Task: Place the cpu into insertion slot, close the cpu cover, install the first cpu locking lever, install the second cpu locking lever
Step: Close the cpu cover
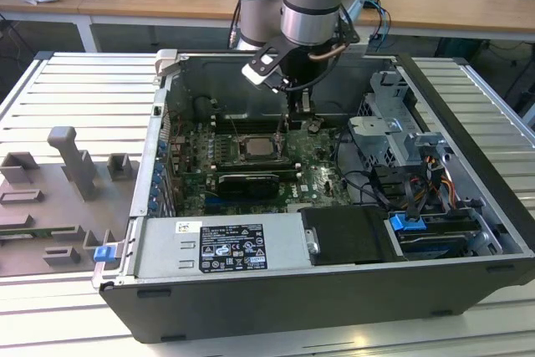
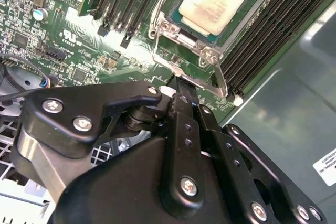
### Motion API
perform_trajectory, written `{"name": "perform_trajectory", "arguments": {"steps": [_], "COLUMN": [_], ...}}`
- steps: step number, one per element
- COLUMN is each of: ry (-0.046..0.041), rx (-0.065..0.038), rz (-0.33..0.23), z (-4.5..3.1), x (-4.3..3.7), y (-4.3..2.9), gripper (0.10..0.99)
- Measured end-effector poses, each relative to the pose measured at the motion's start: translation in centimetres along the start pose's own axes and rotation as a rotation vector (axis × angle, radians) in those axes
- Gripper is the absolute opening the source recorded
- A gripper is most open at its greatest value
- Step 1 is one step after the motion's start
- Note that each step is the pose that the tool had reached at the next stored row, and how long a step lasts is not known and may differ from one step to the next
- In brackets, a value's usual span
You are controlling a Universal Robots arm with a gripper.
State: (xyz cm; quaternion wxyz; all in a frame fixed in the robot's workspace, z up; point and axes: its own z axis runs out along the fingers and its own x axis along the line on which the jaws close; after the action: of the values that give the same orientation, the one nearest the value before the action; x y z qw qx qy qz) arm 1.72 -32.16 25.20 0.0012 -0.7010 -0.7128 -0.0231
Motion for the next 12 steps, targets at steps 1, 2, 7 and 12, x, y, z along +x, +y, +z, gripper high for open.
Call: {"name": "perform_trajectory", "arguments": {"steps": [1, 2, 7, 12], "ry": [0.0, 0.0, -0.0007, -0.0029], "rx": [0.0, 0.0, 0.0, 0.0], "rz": [0.0, 0.0, 0.0, 0.0], "z": [-0.01, -0.01, 0.23, 1.17], "x": [0.0, 0.01, 0.04, 0.13], "y": [-0.17, -0.45, -2.02, -2.82], "gripper": [0.106, 0.106, 0.106, 0.106]}}
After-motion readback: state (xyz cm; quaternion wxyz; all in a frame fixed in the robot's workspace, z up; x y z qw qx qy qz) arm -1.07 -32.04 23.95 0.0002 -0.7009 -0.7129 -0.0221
